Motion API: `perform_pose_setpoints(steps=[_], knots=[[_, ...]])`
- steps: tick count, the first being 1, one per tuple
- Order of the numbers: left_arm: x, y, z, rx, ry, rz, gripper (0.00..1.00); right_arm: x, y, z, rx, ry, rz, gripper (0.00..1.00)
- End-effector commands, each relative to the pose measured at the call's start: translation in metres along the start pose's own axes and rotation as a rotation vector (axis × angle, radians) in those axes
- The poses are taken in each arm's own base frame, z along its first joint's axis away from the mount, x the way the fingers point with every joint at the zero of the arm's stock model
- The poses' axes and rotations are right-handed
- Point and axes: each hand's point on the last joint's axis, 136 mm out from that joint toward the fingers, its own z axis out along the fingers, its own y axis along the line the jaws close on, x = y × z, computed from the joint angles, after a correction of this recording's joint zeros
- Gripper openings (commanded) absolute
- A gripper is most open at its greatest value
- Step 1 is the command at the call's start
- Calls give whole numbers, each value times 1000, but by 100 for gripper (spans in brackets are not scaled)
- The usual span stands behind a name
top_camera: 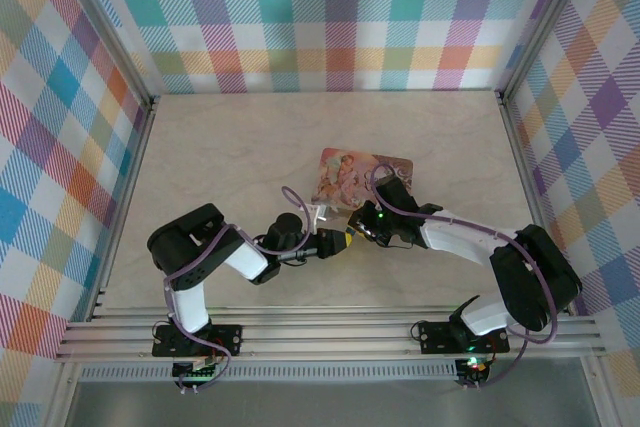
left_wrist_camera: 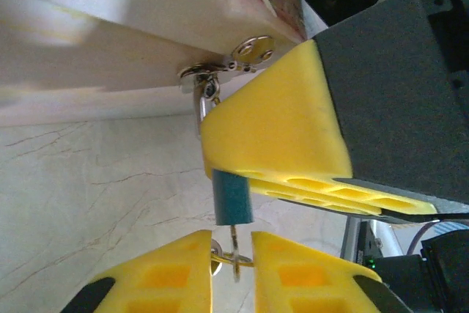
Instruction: Unlock the padlock with the key
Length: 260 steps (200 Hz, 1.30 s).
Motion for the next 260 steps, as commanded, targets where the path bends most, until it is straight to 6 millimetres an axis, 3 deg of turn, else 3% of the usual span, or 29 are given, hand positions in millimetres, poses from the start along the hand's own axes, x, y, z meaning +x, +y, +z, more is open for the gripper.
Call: perform_pose_setpoints(steps=[1,8,43,59,80,108,148,176,196,219,260], knots=[[-5,-16,6,62,-14,27,6,15,-10,3,16,74,66,0],[-5,-17,6,64,-17,30,0,15,-10,3,15,74,65,0],[-7,-13,5,24,-39,119,0,19,-11,2,18,92,70,0],[-4,-11,3,-53,-62,268,0,22,-12,0,21,108,75,0],[4,-25,5,-148,-77,540,0,25,-10,-6,28,146,67,0],[8,-39,17,-231,-81,724,0,29,-14,-16,82,180,24,0],[7,-40,20,-270,-85,719,0,31,-21,-16,90,182,30,0],[11,-33,17,-282,-61,639,0,26,-17,-22,82,148,19,39],[12,-25,13,-314,-57,594,0,21,-13,-30,69,109,6,57],[10,-25,11,-324,-63,585,0,16,-9,-42,58,67,-1,64],[6,-24,10,-352,-69,584,0,17,-10,-53,45,45,0,65]])
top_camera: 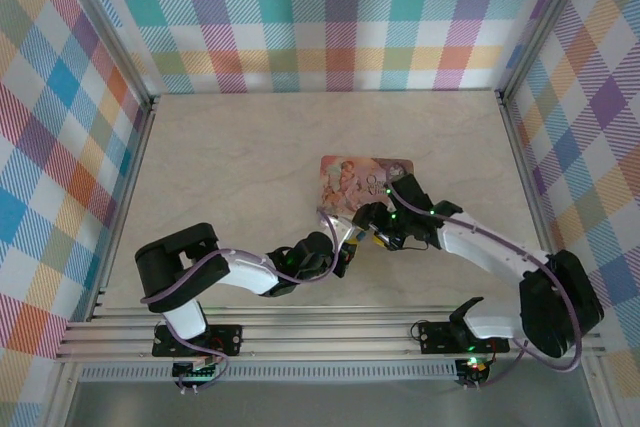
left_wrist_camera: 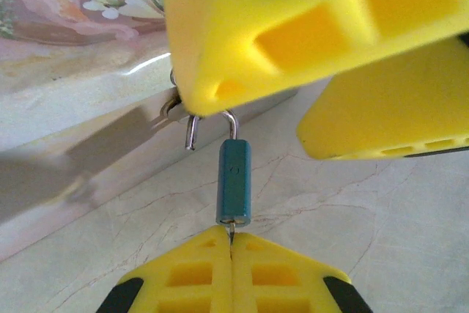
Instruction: Unlock the padlock with the key
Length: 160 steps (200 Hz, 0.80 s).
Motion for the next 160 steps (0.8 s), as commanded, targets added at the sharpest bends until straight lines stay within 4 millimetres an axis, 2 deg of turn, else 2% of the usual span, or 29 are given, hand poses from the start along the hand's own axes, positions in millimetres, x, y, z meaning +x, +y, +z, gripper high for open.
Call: perform_pose_setpoints(steps=[1,38,102,140,160], knots=[[-12,-5,-2,-11,-19,-15,0,7,-6,-5,8,12,13,65],[-12,-6,-1,-17,-15,-2,0,15,-17,4,-2,40,44,63],[-17,-13,1,-8,-13,55,0,18,-13,21,-23,88,53,60],[-19,-17,2,-6,-6,93,0,17,-17,26,-4,93,60,52],[-17,-20,2,-5,4,114,0,17,-21,29,12,92,61,42]])
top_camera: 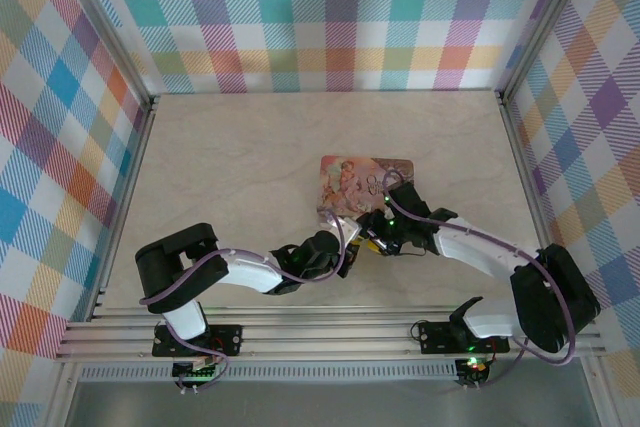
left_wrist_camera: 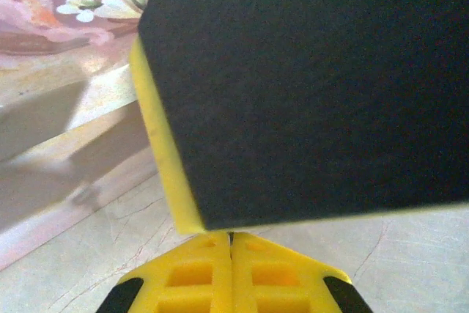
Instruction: Unlock the padlock with the key
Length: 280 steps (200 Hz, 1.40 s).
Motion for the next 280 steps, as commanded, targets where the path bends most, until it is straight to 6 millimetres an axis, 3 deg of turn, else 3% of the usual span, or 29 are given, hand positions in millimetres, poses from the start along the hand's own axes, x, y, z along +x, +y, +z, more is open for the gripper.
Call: perform_pose_setpoints(steps=[1,55,95,122,184,264,280], knots=[[-18,-15,-4,16,-38,46,0,5,-8,7,32,30,25,42],[-19,-17,-4,10,-48,62,0,5,-14,11,61,43,28,0],[-22,-16,-8,11,-58,43,0,2,-12,4,43,7,16,0],[-26,-17,-13,17,-66,25,5,-2,-9,2,-4,0,12,0],[-29,-8,-24,11,-82,-57,38,-16,-19,-6,-28,-44,67,0],[-13,24,-37,-35,-62,-156,38,-22,-40,-10,44,-94,87,0],[-12,29,-37,-25,-63,-192,38,-21,-42,-10,87,-142,50,7]])
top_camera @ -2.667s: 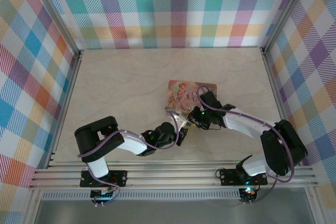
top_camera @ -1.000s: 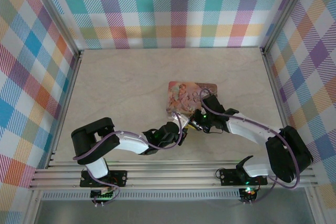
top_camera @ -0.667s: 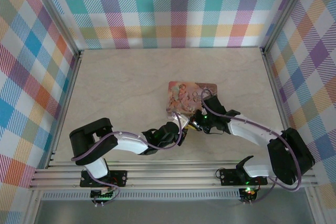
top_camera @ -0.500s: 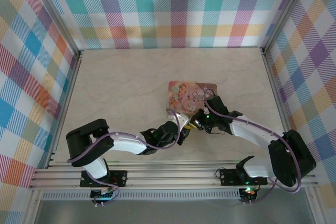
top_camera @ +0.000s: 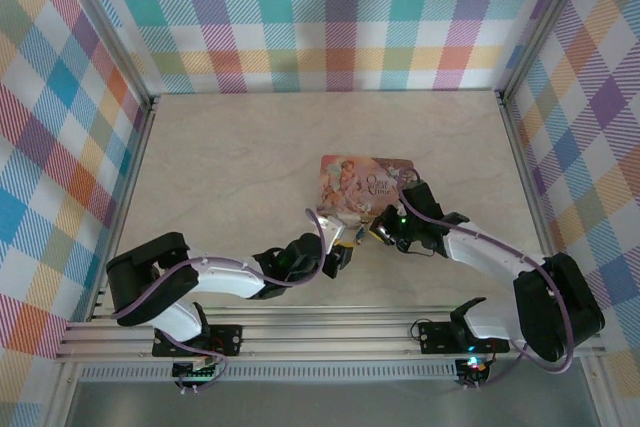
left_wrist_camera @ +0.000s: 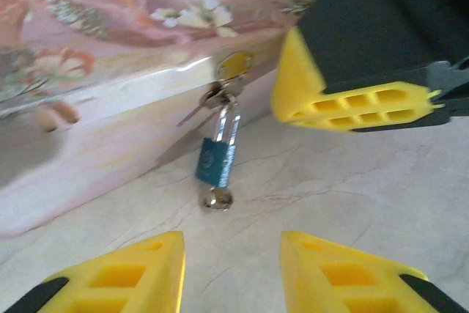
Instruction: Unlock the padlock with the key
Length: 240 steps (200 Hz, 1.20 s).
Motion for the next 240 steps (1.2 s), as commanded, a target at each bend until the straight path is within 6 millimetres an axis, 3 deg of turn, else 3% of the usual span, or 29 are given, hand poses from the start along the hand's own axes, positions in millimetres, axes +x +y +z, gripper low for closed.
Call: perform_pose_setpoints(steps=[1,25,54,114,209,240], knots=[[-8,7,-4,21,-29,-79,38,9,-26,0,121,-33,0,8],[-9,13,-5,30,-33,-113,38,10,-26,4,172,-116,-59,30],[-10,20,-8,33,-27,-124,38,11,-25,16,212,-150,-100,38],[-12,37,-18,24,-33,-160,38,11,-12,42,269,-163,-150,40],[-7,50,-28,-1,-32,-151,38,12,-17,61,326,-157,-156,37],[-5,48,-28,9,-20,-143,38,13,-11,57,287,-165,-169,39]])
